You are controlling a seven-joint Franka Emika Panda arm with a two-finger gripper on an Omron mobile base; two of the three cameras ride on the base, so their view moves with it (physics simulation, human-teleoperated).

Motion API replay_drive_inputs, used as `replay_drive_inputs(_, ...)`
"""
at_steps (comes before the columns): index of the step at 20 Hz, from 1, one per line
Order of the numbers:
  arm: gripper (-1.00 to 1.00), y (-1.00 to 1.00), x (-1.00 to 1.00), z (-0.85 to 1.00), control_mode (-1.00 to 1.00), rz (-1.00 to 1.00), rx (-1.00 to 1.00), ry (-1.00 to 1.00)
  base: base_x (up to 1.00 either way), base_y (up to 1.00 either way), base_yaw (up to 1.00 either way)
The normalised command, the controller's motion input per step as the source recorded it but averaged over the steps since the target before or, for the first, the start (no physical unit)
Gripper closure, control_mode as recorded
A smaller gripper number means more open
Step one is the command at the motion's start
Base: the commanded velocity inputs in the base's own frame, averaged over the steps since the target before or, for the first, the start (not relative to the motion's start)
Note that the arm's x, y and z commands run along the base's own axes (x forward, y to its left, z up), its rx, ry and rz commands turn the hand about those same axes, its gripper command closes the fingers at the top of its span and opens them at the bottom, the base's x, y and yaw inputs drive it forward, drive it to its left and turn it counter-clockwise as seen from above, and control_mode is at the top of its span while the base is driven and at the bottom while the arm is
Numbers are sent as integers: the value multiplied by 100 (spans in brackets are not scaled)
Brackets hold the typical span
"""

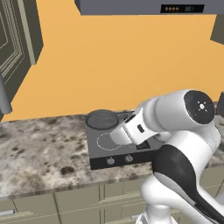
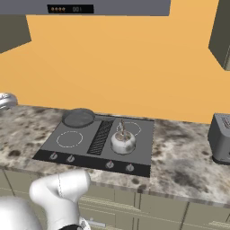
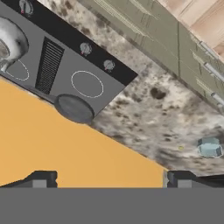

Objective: Pick the pan from the cabinet and place it on the stove. Then turn on the stove burner for the pan.

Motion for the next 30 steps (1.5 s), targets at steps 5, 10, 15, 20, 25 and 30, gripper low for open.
replay_drive_inputs(5,-100,-32,34,-45,-100,-9,2,13,0,0,0)
replay_drive_inputs(10,-100,-11,23,-30,-100,-29,13,13,0,0,0)
replay_drive_inputs(15,-100,-2,1,-15,-100,-49,14,0,0,0,0)
replay_drive_inputs(20,-100,-5,0,0,-100,-52,22,0,0,0,0)
replay_drive_inputs(25,-100,-16,0,1,-100,-50,28,2,0,0,0)
replay_drive_inputs(30,-100,-28,0,3,-100,-44,33,0,0,0,0)
